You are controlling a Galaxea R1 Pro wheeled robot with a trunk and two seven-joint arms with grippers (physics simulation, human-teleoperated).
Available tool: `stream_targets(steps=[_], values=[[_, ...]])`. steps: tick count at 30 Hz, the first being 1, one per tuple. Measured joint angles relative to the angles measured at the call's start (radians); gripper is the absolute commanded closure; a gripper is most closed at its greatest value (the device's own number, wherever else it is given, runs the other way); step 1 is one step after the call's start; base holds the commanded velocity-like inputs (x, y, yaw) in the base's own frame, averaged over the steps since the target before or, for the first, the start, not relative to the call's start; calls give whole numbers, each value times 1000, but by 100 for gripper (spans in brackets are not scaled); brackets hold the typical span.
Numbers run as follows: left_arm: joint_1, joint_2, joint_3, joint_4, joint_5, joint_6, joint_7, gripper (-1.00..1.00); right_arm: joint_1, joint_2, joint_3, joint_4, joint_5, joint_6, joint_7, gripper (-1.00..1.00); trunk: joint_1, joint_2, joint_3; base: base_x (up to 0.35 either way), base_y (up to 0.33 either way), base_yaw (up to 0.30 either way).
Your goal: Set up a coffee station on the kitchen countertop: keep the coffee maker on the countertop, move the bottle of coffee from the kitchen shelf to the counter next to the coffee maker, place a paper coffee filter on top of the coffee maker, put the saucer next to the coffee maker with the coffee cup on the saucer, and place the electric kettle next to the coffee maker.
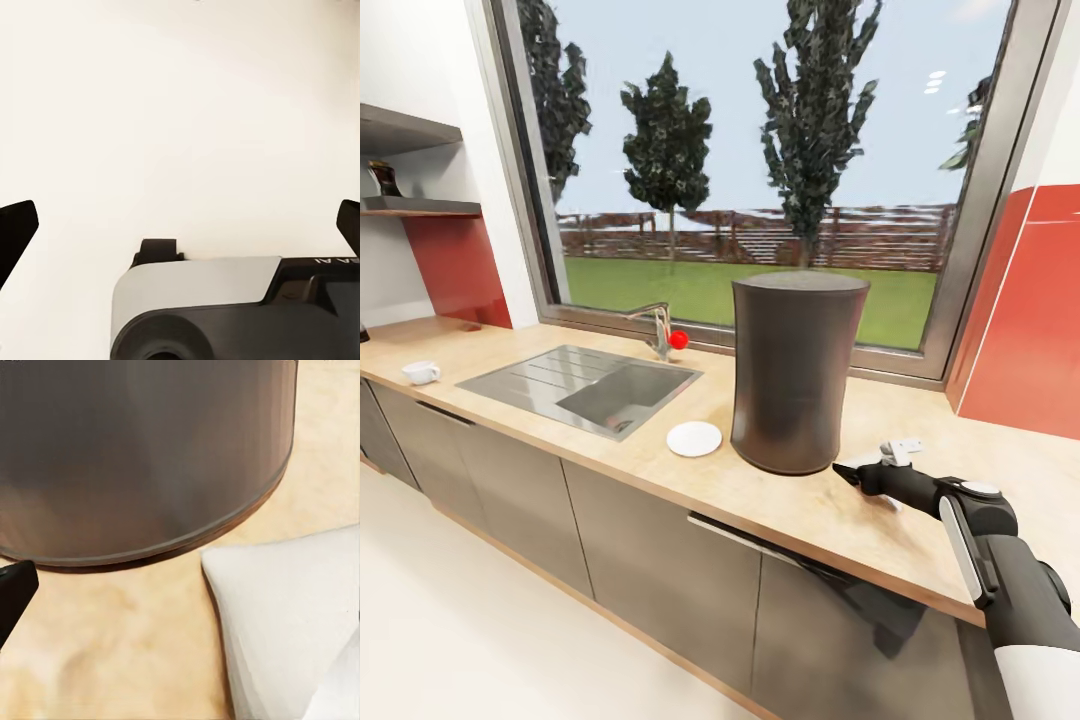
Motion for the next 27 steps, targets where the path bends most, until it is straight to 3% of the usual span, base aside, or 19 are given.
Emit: stream_targets(steps=[11,12,16,18,27], values=[[0,0,0,0,0,0,0,-100,0,0,0,0,0,0,0,-100,0,0,0,7,7,0],[0,0,0,0,0,0,0,-100,0,0,0,0,0,0,0,100,0,0,0,0,0,0],[0,1,0,0,0,0,0,-100,0,0,0,0,0,0,0,100,0,0,0,0,0,0],[0,1,0,0,0,0,0,-100,0,0,-1,0,19,-7,0,100,0,0,0,0,0,0],[0,0,0,0,0,-1,0,-100,0,0,-1,0,6,-1,2,100,0,0,0,0,0,0]])
